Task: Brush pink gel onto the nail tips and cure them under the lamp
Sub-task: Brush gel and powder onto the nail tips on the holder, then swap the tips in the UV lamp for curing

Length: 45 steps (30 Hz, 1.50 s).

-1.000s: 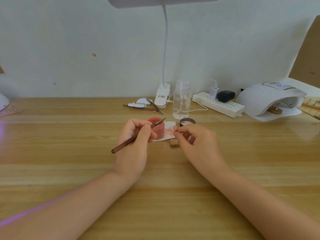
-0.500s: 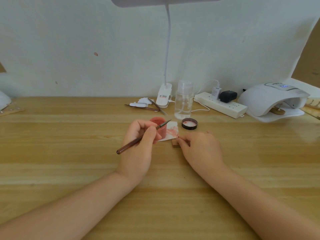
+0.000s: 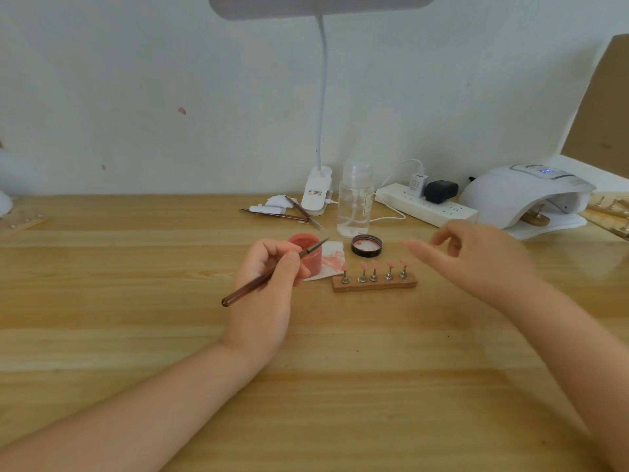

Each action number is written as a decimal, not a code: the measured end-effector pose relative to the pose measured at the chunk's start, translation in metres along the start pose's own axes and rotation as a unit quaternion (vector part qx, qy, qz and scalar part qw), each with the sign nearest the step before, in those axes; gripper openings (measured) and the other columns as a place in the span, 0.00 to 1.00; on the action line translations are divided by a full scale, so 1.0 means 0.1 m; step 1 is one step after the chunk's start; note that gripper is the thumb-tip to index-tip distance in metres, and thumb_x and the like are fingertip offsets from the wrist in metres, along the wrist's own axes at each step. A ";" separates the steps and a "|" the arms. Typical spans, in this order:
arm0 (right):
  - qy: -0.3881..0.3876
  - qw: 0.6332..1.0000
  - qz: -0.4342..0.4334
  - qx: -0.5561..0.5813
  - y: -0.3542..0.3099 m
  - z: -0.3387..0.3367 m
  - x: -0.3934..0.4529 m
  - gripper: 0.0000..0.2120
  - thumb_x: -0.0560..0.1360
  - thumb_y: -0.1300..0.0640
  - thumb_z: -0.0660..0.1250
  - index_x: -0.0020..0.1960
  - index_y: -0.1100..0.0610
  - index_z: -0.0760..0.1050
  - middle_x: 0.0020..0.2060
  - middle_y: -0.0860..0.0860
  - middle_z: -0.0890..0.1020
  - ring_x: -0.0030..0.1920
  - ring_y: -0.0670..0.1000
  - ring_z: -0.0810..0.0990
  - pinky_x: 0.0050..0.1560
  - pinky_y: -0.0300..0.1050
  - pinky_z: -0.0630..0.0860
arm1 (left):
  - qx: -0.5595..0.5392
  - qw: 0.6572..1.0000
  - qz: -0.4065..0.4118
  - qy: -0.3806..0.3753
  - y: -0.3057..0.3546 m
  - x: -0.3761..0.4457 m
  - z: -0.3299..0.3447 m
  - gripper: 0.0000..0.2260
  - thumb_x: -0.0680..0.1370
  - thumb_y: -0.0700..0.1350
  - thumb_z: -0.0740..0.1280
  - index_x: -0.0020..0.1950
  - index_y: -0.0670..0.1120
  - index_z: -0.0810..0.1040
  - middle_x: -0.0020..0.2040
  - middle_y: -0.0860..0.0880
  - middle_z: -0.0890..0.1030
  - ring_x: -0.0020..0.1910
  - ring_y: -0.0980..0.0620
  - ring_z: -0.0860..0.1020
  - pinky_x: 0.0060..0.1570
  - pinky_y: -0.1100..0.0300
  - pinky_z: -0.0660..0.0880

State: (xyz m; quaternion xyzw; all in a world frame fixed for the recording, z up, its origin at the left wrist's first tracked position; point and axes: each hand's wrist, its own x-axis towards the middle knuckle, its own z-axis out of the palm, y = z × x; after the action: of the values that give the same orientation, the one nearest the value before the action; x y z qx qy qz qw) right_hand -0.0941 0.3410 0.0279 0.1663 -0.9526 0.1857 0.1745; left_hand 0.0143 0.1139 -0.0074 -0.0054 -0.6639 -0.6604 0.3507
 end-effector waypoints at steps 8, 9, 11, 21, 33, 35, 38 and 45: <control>-0.185 0.977 -0.003 0.103 0.27 0.21 0.05 0.39 0.48 0.19 0.60 0.57 0.31 0.73 0.39 0.46 0.74 0.38 0.45 0.74 0.36 0.40 0.67 | 0.002 1.000 0.000 -0.006 0.02 0.00 0.02 0.09 0.79 0.32 0.60 0.42 0.42 0.74 0.30 0.54 0.79 0.33 0.62 0.76 0.37 0.70 0.73; -0.193 0.975 -0.010 0.105 0.26 0.23 0.04 0.36 0.48 0.19 0.60 0.55 0.29 0.73 0.39 0.45 0.75 0.38 0.44 0.75 0.36 0.40 0.67 | 0.002 1.000 -0.001 -0.007 0.01 0.00 0.02 0.09 0.79 0.32 0.60 0.42 0.43 0.74 0.30 0.54 0.79 0.33 0.61 0.76 0.37 0.70 0.73; -0.191 0.975 -0.022 0.114 0.24 0.25 0.04 0.27 0.49 0.21 0.60 0.48 0.25 0.72 0.39 0.46 0.76 0.39 0.44 0.75 0.37 0.40 0.68 | 0.003 1.000 -0.002 -0.008 0.01 0.00 0.02 0.09 0.79 0.32 0.60 0.42 0.43 0.74 0.31 0.54 0.79 0.33 0.61 0.76 0.37 0.70 0.73; -0.158 0.954 -0.079 0.243 0.15 0.11 -0.02 0.15 0.55 0.39 0.77 0.35 0.48 0.83 0.23 0.43 0.68 0.27 0.42 0.64 0.31 0.39 0.62 | 0.018 0.999 0.016 -0.025 0.01 0.00 0.02 0.10 0.79 0.32 0.59 0.42 0.43 0.74 0.34 0.56 0.81 0.36 0.63 0.78 0.38 0.71 0.73; 0.018 0.937 0.056 0.345 0.57 -0.27 0.12 0.11 0.58 0.49 0.78 0.35 0.53 0.83 0.26 0.48 0.73 0.25 0.40 0.67 0.26 0.28 0.65 | -0.010 0.998 -0.053 -0.028 0.16 0.27 0.45 0.09 0.79 0.37 0.62 0.41 0.48 0.75 0.30 0.55 0.79 0.32 0.60 0.77 0.32 0.67 0.74; 0.039 0.938 0.093 0.331 0.73 -0.31 0.12 0.11 0.59 0.49 0.78 0.38 0.53 0.83 0.28 0.48 0.76 0.25 0.38 0.70 0.28 0.30 0.68 | -0.018 0.997 -0.067 -0.018 0.16 0.31 0.67 0.09 0.78 0.38 0.63 0.40 0.49 0.75 0.29 0.55 0.78 0.32 0.59 0.77 0.37 0.67 0.73; 0.079 0.938 0.145 0.304 1.02 -0.41 0.07 0.12 0.60 0.46 0.78 0.39 0.52 0.83 0.30 0.48 0.78 0.29 0.43 0.72 0.33 0.37 0.69 | -0.057 0.993 -0.102 -0.007 0.14 0.33 1.04 0.08 0.77 0.37 0.63 0.40 0.47 0.75 0.28 0.54 0.78 0.31 0.55 0.76 0.34 0.70 0.73; 0.154 0.924 0.242 0.254 1.57 -0.60 0.01 0.14 0.63 0.48 0.78 0.44 0.55 0.83 0.36 0.47 0.82 0.38 0.43 0.77 0.40 0.39 0.70 | -0.124 0.972 -0.197 -0.030 -0.01 0.34 1.84 0.05 0.77 0.40 0.63 0.41 0.47 0.75 0.25 0.57 0.78 0.27 0.59 0.73 0.29 0.70 0.71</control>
State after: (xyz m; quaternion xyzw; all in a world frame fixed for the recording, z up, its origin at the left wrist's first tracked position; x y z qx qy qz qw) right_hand -0.1385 0.5033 0.0335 -0.0608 -0.8462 0.4814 0.2205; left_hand -0.0959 0.2600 0.0294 0.0624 -0.5755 -0.7931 0.1897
